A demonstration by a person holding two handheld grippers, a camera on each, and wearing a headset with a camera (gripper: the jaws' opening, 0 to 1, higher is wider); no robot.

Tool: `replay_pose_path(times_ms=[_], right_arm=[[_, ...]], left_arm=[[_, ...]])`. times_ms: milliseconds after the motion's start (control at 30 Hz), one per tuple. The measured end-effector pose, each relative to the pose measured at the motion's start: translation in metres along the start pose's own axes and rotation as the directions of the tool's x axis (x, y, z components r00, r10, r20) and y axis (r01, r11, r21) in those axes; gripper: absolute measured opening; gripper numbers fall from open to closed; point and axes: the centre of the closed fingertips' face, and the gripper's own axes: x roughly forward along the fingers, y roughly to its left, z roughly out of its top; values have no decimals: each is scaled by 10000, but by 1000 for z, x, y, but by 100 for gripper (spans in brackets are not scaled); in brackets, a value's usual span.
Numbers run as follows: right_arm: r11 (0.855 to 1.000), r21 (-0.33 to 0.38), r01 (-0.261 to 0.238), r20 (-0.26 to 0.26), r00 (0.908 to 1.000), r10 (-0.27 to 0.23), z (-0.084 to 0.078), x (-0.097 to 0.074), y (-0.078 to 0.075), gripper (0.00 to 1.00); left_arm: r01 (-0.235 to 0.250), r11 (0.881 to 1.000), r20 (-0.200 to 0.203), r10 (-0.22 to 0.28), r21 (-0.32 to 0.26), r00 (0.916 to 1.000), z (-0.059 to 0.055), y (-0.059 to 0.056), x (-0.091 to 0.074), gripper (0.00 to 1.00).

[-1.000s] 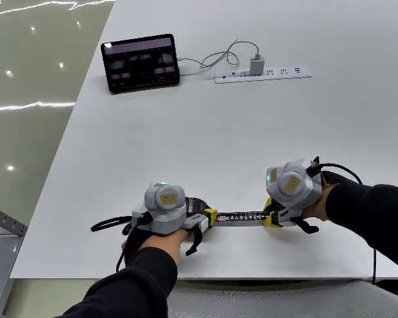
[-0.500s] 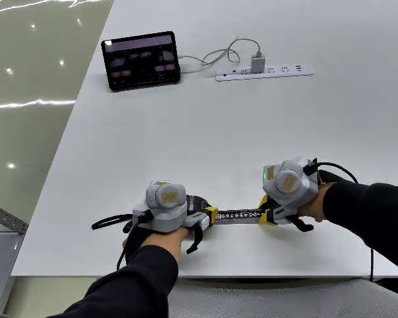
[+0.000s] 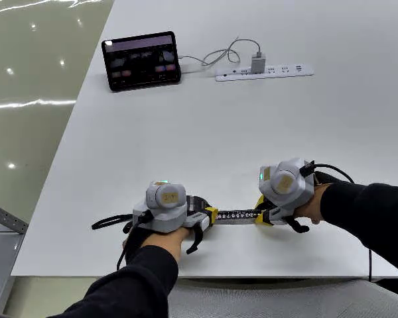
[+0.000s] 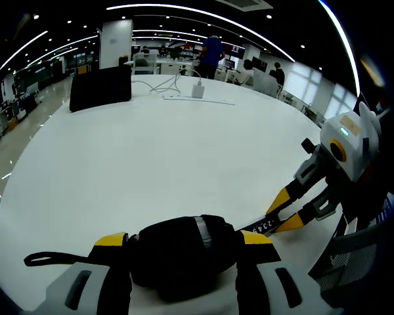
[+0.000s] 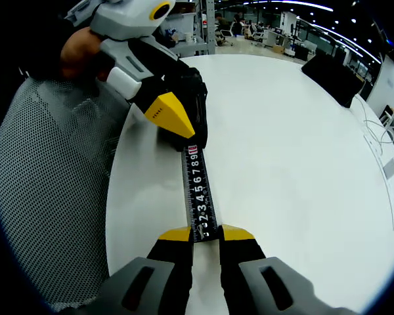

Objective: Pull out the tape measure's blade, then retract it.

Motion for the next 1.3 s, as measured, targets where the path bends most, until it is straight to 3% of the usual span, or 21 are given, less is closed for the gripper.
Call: replay_pose_path(times_ms=[1300], right_arm=[[10000,-21,18,443,9990,-17,19,13,3,11]], left_arm=[[63,9999,-19,-63,-84,10000,0,0,1,60]])
